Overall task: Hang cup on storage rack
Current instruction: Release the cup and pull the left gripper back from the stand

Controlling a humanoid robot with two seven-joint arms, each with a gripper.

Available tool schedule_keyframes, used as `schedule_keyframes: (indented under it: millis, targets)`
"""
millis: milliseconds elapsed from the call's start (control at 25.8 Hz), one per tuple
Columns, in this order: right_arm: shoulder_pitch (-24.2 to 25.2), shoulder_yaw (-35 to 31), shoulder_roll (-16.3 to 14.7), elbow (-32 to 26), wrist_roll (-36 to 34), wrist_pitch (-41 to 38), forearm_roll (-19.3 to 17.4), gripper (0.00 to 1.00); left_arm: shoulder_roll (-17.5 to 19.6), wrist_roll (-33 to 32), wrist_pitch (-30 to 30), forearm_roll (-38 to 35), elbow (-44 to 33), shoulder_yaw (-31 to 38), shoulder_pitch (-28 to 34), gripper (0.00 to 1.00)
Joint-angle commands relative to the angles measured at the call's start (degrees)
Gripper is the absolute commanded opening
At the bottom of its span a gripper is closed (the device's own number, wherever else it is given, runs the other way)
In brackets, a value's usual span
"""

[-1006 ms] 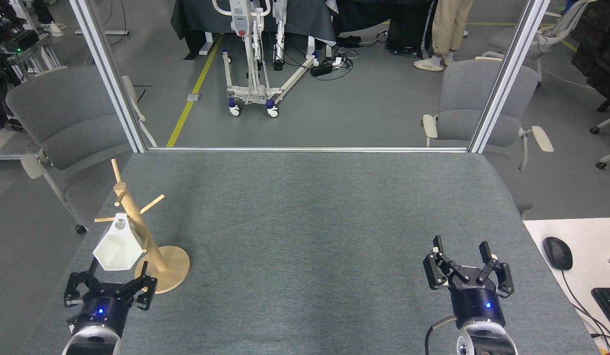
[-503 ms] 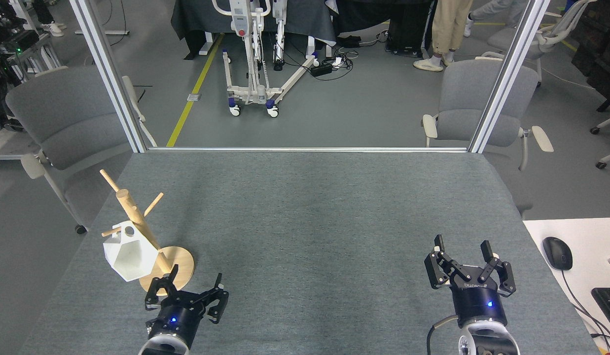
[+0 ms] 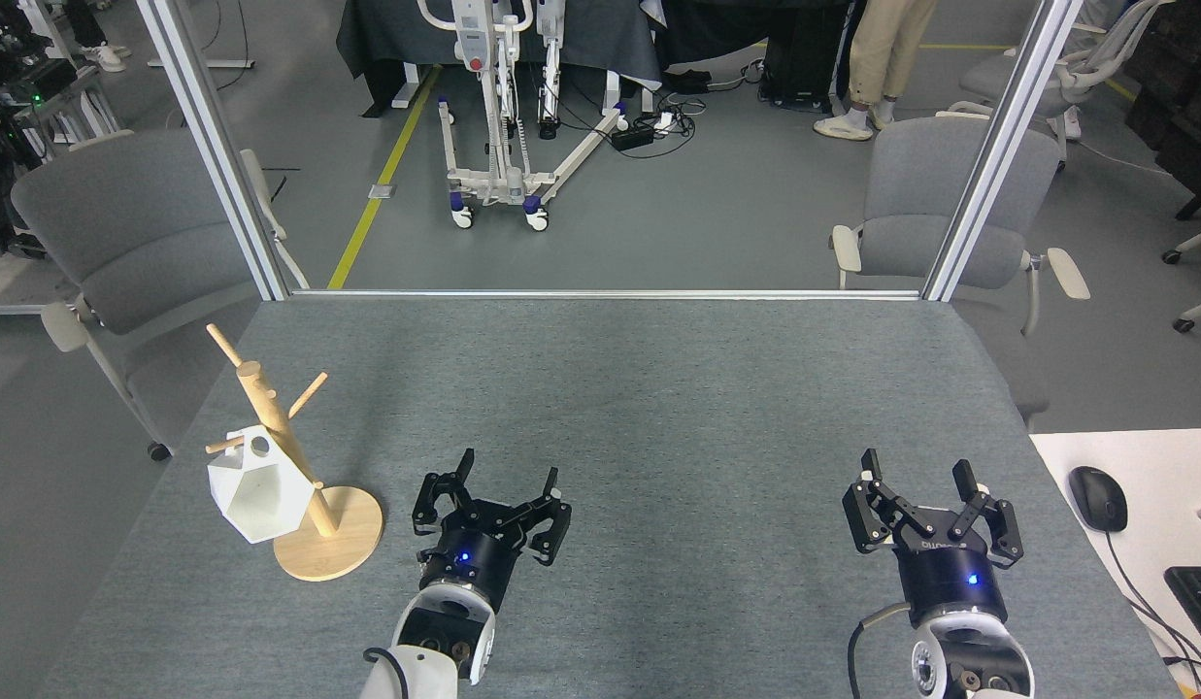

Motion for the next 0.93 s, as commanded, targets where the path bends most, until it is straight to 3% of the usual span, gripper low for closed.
schedule_keyframes:
  millis: [0, 116, 542, 890]
  targets:
    - [-2.36, 0.08, -0.12, 0.03, 1.47, -0.2, -0.06, 0.99, -0.09, -0.53, 1.45, 3.97, 1.0, -2.12, -2.29, 0.99]
    - [-2.97, 0.17, -0.48, 0.03, 1.47, -0.37, -0.06, 0.99, 0.09, -0.62, 1.09, 7.31, -0.94, -1.86, -1.94, 0.99]
    - [-2.89, 0.34, 0.32, 0.29, 0.85, -0.2, -0.24, 0.99, 0.7, 0.35, 1.36, 7.4, -8.14, 0.95, 3.86, 0.99]
    - [-2.89, 0.43, 1.37, 0.64, 0.68, -0.2, -0.94, 0.99, 0.62, 0.26, 1.71, 7.48, -8.32, 2.8, 4.3, 0.99]
